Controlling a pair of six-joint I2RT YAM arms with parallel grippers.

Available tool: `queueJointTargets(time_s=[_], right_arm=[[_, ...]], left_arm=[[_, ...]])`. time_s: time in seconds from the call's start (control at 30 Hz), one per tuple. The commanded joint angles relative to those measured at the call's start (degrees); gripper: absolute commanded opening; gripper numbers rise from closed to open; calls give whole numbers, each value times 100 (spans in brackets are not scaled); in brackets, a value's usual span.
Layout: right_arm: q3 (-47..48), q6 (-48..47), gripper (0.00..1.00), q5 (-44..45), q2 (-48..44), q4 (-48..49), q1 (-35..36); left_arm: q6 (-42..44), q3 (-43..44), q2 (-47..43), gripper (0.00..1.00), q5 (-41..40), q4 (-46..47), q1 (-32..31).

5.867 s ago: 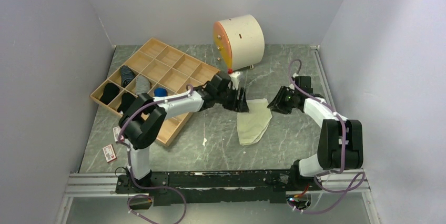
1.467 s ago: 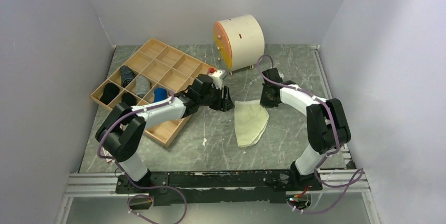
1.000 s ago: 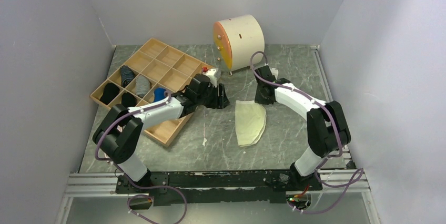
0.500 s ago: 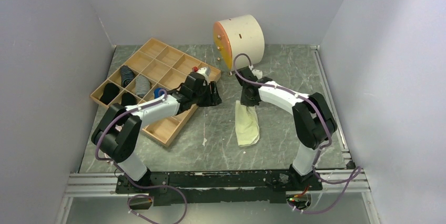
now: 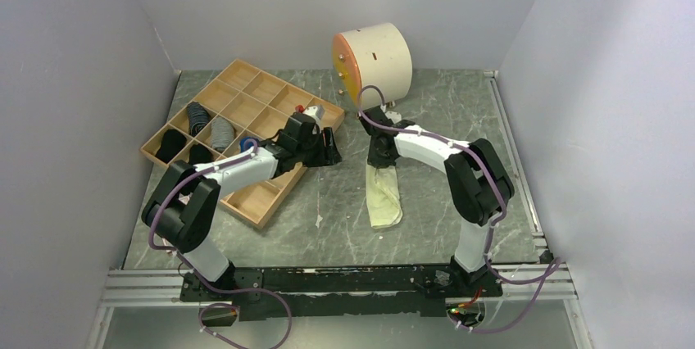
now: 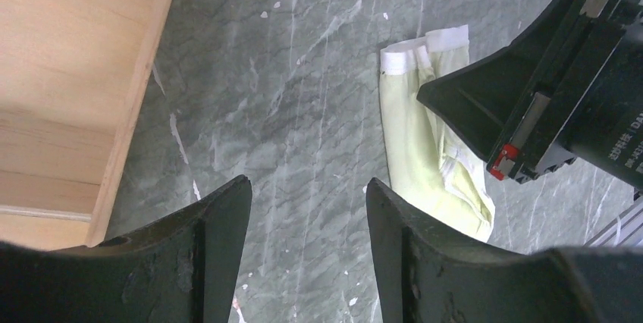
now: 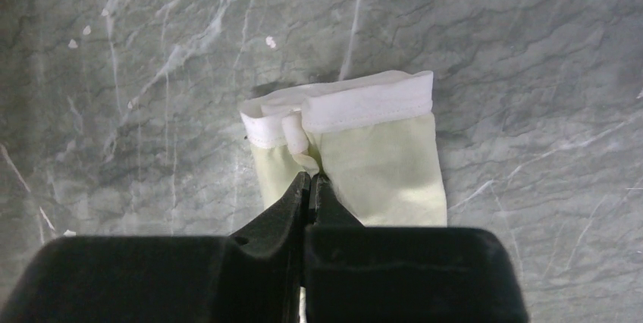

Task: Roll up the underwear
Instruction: Fold the underwear at the center of the board.

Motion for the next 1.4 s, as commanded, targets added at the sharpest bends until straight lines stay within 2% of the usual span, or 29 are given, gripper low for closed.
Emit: queueJointTargets(time_s=[0.0,0.33,0.53,1.0,1.37], right_arm=[[204,72,0,-103,-47,77,99],[-85,52,0,-202,-151,234,159],[110,-3,0,-286,-6,218,190],[-221,-382,1,47,-703,266,265],[-172,-109,4,-244,44,520,265]], left_arm=[[-90,-15,-171,62,127,29,37],[-135,0,-91,61,224,62,60],[-148,9,-124,61,204,38,63],[-112,121,-92,62,213,-45,68],[-141,165,-58,61,295,-13,65]])
